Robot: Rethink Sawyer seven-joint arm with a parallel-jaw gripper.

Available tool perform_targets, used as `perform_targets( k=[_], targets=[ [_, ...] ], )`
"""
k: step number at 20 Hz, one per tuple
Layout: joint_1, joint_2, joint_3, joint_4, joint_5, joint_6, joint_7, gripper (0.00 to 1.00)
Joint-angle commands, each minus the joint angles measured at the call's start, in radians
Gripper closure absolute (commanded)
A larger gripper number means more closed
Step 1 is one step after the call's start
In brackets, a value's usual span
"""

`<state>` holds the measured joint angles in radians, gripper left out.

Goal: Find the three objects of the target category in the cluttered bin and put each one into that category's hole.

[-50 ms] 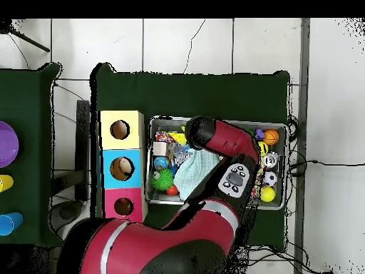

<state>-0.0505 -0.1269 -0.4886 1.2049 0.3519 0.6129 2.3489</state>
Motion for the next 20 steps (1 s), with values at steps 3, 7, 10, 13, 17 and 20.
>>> perform_targets(
  k=[3,7,10,13,17,20],
  targets=[
    [-0.067,0.022,0.030,-0.108,0.057,0.229,0.230,0.00],
    [-0.055,0.014,-0.007,-0.124,0.042,0.249,0.250,0.00],
    [-0.058,0.006,-0.018,-0.131,0.043,0.252,0.254,0.00],
    [-0.058,-0.010,-0.031,-0.129,0.049,0.255,0.262,0.00],
    [-0.063,-0.017,-0.026,-0.138,0.059,0.299,0.260,0.00],
    [-0.055,-0.023,-0.019,-0.127,0.074,0.301,0.276,0.00]
  ],
)
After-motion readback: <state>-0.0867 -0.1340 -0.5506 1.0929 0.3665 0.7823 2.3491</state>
